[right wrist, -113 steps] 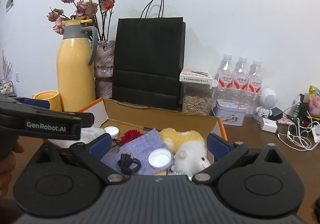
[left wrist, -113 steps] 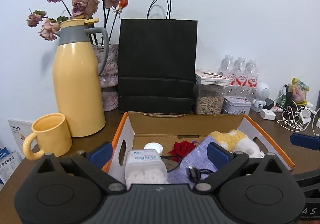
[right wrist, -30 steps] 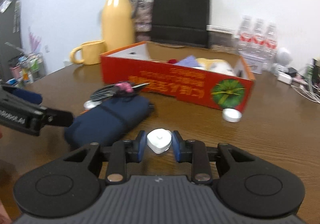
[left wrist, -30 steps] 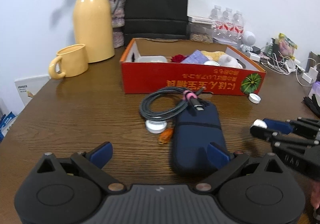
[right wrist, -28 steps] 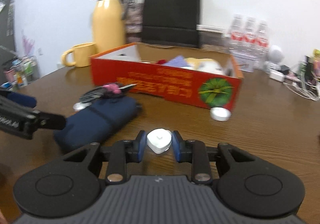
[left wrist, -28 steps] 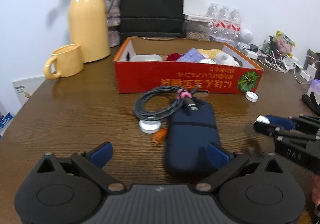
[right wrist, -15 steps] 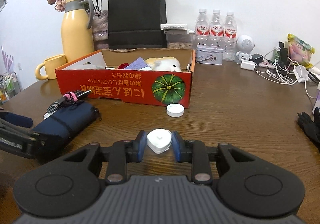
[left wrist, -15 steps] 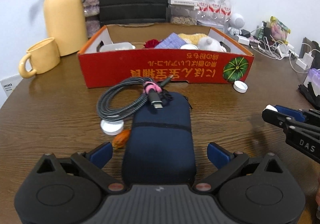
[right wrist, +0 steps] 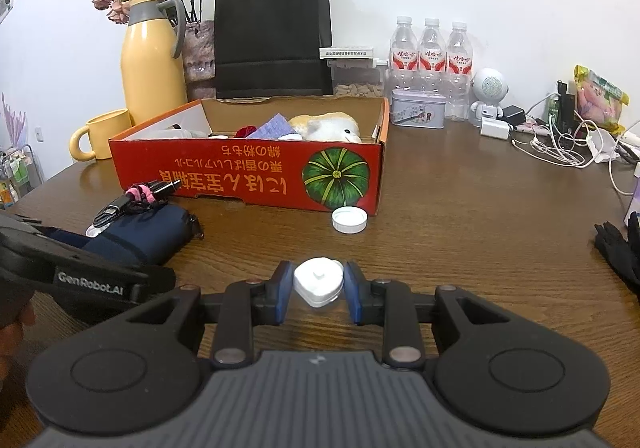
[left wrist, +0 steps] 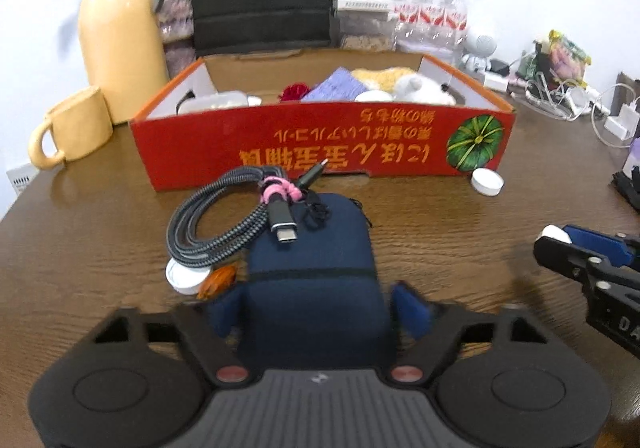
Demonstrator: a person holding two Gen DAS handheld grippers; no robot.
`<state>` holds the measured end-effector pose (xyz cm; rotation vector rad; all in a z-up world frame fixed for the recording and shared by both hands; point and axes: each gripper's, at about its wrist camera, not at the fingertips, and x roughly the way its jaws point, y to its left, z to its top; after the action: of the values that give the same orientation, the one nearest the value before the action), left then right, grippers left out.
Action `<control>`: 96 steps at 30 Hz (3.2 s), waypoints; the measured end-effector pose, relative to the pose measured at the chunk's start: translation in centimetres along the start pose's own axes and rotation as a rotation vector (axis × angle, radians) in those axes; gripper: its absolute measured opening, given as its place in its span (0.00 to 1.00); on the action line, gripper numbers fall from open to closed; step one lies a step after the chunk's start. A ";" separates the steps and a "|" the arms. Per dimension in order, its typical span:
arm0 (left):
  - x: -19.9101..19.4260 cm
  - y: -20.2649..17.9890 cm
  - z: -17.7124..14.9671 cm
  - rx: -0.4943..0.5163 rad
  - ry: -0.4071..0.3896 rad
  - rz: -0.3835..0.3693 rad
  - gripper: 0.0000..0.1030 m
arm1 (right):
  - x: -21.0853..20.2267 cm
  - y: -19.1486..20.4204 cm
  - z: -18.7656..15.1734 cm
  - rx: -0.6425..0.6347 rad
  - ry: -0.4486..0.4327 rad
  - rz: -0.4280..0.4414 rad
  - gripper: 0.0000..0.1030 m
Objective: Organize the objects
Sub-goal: 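Grasp the white round container with the right tool while the left tool grasps the navy pouch, then carry the navy pouch and white container into the box and open both tools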
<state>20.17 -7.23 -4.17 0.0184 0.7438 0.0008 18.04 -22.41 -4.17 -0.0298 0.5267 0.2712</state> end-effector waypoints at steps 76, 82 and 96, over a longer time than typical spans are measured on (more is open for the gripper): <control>-1.0 5.0 11.2 -0.032 -0.266 -0.061 0.57 | 7.0 4.5 11.4 -0.070 -0.131 0.078 0.27; 2.3 5.7 13.7 -0.033 -0.268 -0.053 0.58 | 10.8 4.4 13.1 -0.085 -0.110 0.076 0.27; 7.1 6.7 16.3 -0.034 -0.247 -0.049 0.58 | 15.3 3.8 14.6 -0.096 -0.077 0.075 0.27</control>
<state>36.46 -0.72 3.16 -0.0319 0.4965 -0.0346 36.91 -13.58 0.92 -0.0925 0.4390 0.3695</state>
